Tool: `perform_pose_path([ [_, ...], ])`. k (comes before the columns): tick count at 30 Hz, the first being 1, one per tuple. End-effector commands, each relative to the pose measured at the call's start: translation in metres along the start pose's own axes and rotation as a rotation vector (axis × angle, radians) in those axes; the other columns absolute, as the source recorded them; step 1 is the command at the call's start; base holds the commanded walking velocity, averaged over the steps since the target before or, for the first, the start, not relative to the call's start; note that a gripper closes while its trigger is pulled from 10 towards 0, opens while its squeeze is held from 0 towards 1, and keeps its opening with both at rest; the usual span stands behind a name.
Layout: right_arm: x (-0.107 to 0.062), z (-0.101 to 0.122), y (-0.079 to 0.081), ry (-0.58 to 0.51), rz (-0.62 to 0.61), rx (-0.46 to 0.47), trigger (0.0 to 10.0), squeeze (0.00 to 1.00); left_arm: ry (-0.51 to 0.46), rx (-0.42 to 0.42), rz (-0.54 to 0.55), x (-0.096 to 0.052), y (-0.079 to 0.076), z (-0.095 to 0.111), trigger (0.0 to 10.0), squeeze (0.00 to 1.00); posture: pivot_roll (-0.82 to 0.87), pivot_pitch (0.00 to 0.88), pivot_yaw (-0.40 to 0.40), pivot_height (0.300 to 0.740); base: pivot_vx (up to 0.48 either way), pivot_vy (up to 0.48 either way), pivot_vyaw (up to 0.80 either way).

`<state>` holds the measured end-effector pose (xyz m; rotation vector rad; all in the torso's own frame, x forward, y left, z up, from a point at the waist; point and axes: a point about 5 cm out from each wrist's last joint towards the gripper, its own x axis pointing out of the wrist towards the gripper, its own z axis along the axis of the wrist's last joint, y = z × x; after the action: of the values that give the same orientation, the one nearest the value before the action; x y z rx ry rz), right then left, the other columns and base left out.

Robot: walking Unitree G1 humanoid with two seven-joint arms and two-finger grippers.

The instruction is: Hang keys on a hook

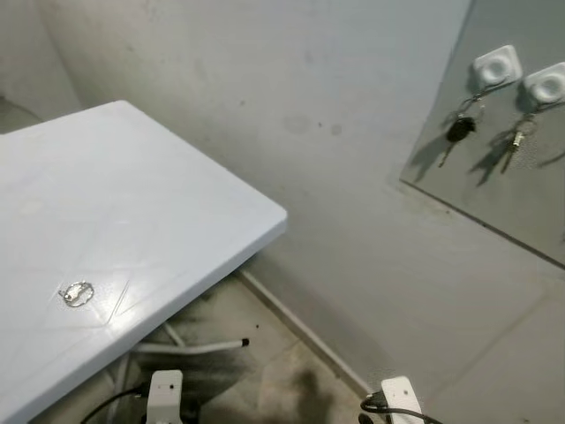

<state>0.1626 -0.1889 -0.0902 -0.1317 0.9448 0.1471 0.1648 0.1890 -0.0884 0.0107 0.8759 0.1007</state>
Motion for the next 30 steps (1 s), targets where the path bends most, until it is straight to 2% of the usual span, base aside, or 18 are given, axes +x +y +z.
perform_pose_path([
  [1,0.0002,0.0024,-0.0024,-0.007,-0.008,-0.002,10.0,0.0,0.014,0.0,0.011,-0.0008,0.0019,-0.0032,10.0,0.0,-0.1,0.0,-0.021,0.74,0.0,0.0,0.8],
  [30,-0.0007,-0.0011,-0.0026,0.002,-0.009,0.004,10.0,0.0,0.029,-0.024,0.022,-0.0016,0.0014,-0.0067,10.0,0.0,-0.1,0.0,-0.024,0.74,0.0,0.0,0.8],
])
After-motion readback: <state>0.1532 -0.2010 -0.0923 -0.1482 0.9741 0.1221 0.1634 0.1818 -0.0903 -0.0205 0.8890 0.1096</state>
